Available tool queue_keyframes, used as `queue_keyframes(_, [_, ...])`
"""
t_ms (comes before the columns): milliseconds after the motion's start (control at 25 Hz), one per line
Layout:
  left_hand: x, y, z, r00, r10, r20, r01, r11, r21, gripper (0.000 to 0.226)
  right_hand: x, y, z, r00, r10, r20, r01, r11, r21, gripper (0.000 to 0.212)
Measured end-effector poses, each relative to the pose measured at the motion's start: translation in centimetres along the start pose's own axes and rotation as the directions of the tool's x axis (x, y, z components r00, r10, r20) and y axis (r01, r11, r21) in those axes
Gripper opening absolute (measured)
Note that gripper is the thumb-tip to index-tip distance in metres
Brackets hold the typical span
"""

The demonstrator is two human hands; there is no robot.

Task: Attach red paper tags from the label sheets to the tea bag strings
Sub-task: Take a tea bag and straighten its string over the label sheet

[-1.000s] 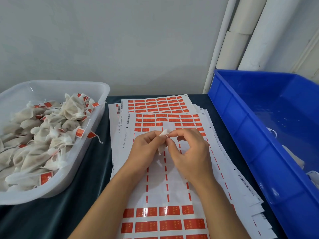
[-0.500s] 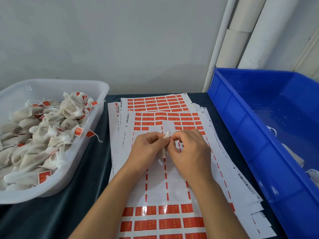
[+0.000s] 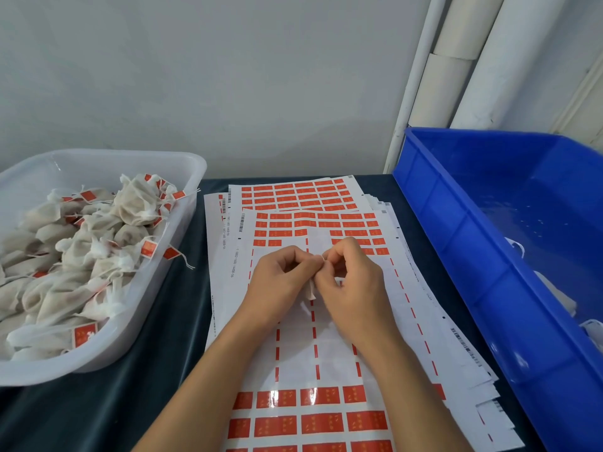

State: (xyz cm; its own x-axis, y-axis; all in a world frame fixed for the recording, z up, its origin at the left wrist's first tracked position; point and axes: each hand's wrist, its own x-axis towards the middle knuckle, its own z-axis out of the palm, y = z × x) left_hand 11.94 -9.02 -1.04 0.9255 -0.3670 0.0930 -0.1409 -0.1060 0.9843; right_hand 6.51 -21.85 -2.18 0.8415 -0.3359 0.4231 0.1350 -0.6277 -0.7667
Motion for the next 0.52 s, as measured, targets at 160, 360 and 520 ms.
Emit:
queue_keyframes(160, [-0.11,0.22,0.05,0.999,0.002,-0.035,-0.002,1.000,0.007,0.028,0.07,-0.38,-0.21,0.996,0.088,0.001,-0.087,0.989,0.116,0.023])
queue_keyframes(360, [-0.34,0.51,-0.08,1.000,0.018,-0.006,-0.018,0.992,-0.125,0.011,0.22,-0.23,-0.54,0.981,0.196,-0.009,-0.187,0.948,0.257,0.014])
queue_keyframes(520, [-0.45,0.82,-0.07,0.999,0.031,0.030,-0.027,0.992,-0.124,0.029,0.21,0.08,-0.38,0.963,0.265,0.043,-0.265,0.914,0.306,0.007])
